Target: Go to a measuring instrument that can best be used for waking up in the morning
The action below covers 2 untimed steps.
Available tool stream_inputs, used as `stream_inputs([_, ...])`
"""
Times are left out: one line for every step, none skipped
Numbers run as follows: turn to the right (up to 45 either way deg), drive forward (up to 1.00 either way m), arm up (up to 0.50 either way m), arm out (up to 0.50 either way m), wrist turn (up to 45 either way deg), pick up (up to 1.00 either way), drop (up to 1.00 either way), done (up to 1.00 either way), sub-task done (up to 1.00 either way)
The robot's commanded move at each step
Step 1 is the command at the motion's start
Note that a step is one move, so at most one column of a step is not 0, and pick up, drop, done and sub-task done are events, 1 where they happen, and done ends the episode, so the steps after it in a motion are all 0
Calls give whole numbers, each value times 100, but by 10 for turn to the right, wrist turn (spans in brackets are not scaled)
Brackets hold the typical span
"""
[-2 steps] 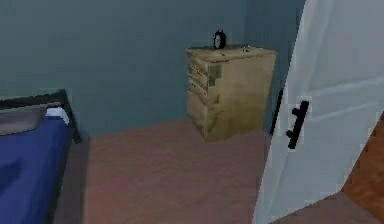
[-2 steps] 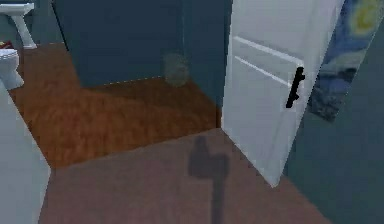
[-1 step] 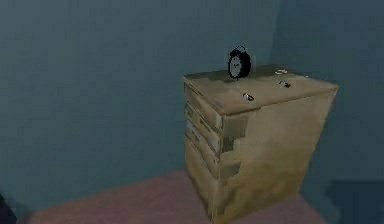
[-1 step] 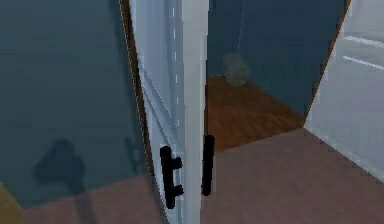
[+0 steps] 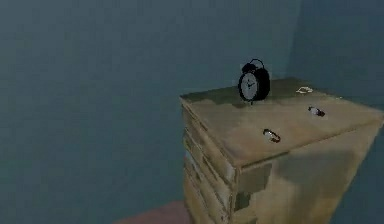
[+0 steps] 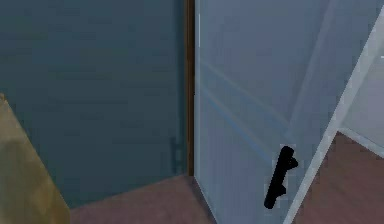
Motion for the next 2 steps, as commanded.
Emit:
stream_inputs([150, 0, 0, 0, 0, 0, 0, 0, 0])
stream_inputs([0, 0, 0, 0, 0, 0, 0, 100, 0])
